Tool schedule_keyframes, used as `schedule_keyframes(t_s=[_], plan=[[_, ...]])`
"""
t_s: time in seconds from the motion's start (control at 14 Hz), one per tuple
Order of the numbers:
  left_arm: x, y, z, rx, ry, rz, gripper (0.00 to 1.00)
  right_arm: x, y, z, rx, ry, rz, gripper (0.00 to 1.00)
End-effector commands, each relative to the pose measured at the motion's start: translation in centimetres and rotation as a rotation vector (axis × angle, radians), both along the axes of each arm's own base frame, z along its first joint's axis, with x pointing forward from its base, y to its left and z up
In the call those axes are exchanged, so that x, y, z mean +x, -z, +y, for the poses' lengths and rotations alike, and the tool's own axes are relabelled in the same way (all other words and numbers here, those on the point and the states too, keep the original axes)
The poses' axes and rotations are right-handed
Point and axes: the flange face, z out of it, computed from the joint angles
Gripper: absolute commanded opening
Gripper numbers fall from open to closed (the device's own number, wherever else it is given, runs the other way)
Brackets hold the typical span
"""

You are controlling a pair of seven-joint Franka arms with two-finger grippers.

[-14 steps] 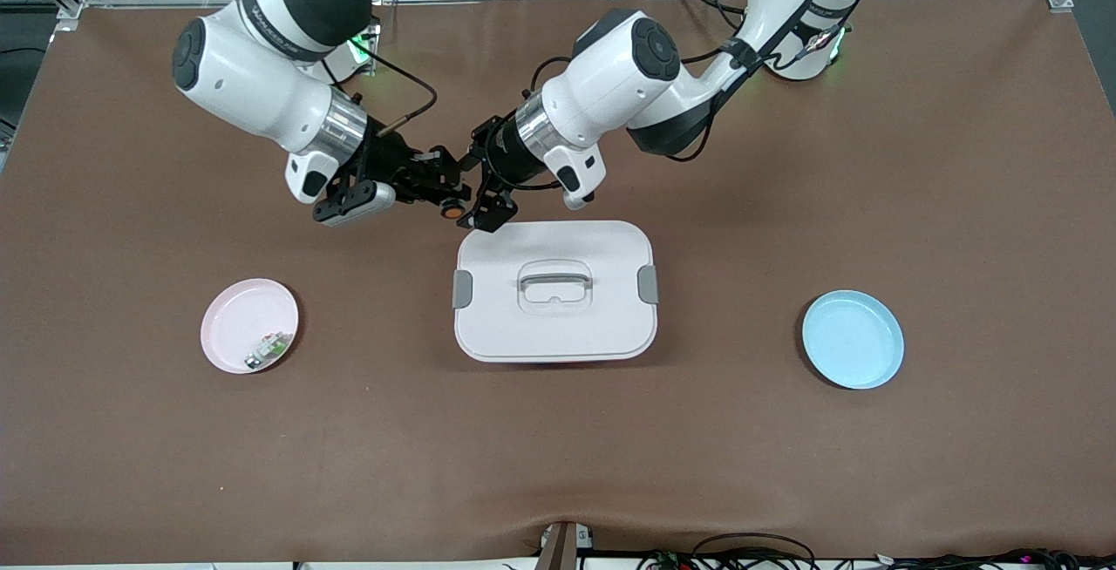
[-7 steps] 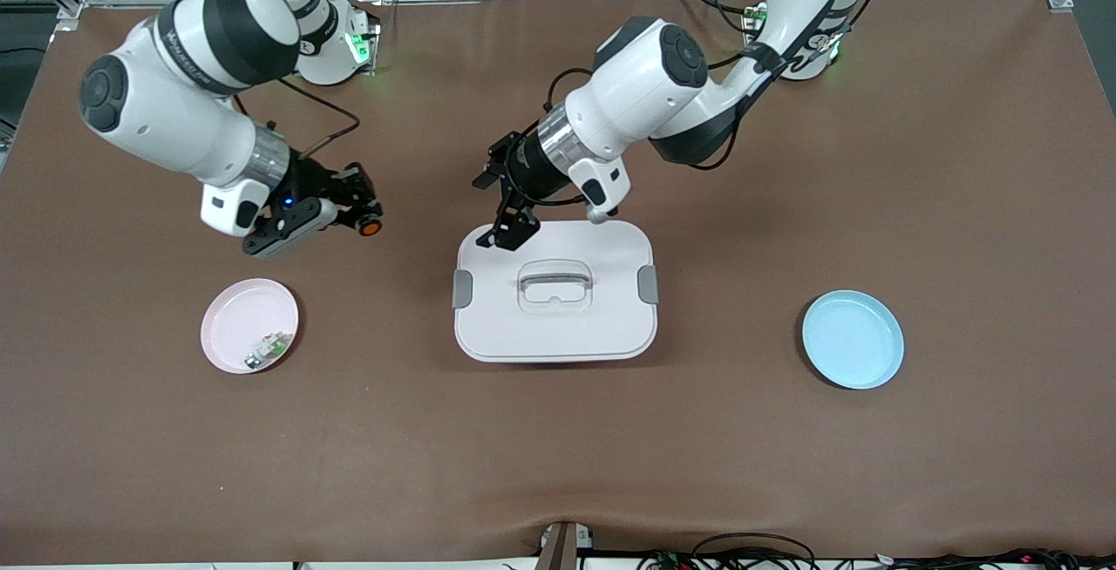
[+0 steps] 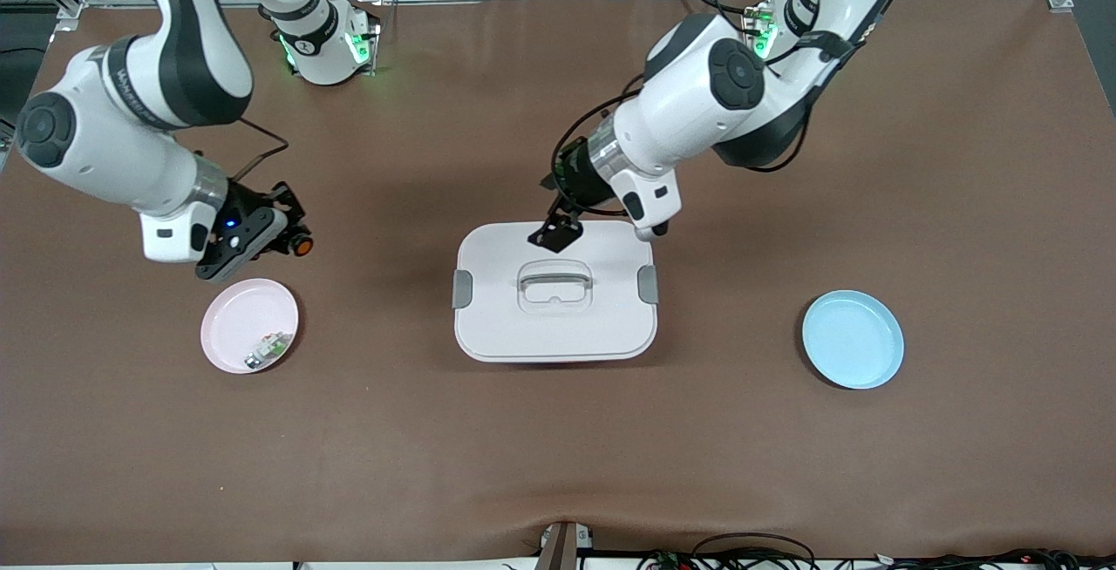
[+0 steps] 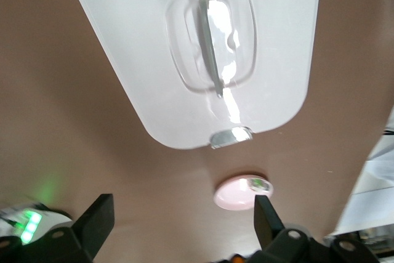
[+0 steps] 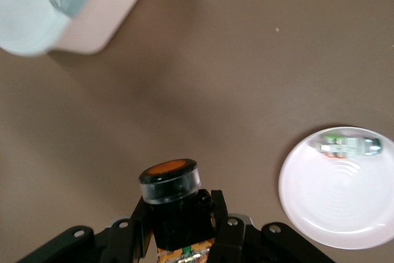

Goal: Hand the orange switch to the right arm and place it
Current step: 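Carry the switch to the white plate while the left gripper withdraws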

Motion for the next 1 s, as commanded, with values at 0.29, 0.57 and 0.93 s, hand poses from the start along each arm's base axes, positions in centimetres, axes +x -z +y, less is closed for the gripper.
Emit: schedule_keyframes(t_s=[0.29,0.57,0.93], plan=[[1.8,-1.0,9.4,0.227,0.253,-0.116,1.0,3.6,4.8,-5.1,-0.156,-0.264,-0.084,0.0],[3.7,-0.4,13.6,0.469,0.383,-0.216,1.0,5.1,7.9,-8.3,-0.172,-0.326,-0.153,0.0],[7.6,-1.7,23.1,0.507,0.519,-0.244,1.0,6.0,11.6,-11.1,-0.189,-0.378,-0.201,0.0]])
